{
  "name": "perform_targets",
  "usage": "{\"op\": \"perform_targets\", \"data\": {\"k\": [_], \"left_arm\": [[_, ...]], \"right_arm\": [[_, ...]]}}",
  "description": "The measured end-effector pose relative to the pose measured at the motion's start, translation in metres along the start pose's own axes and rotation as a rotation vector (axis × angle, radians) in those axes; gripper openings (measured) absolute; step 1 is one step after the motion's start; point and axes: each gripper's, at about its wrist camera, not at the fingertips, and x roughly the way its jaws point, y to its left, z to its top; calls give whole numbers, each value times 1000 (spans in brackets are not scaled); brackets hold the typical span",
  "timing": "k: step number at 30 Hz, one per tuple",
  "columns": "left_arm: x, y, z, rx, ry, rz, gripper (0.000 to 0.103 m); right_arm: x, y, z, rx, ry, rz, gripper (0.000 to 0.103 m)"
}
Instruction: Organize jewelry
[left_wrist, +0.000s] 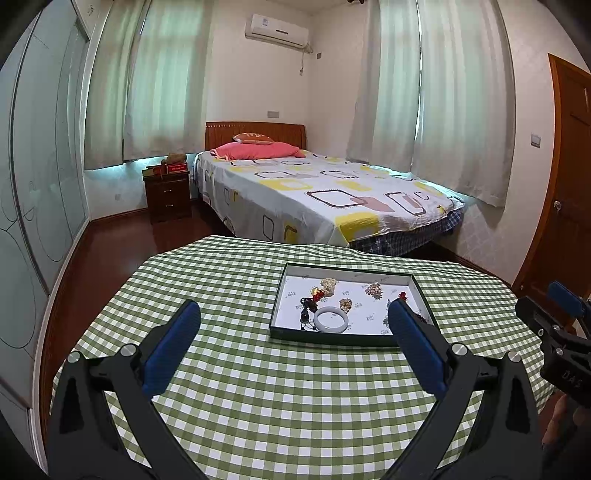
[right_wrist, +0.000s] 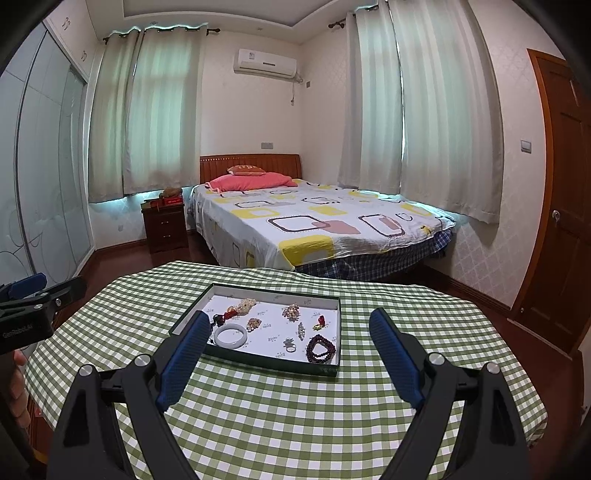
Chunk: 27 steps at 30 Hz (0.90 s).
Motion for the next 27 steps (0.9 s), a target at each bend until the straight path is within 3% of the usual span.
{"op": "perform_targets", "data": {"k": [27], "left_arm": [[5, 2, -2, -3, 13, 2, 99]], "right_arm": [[1, 3, -2, -8, 1, -4, 85]]}}
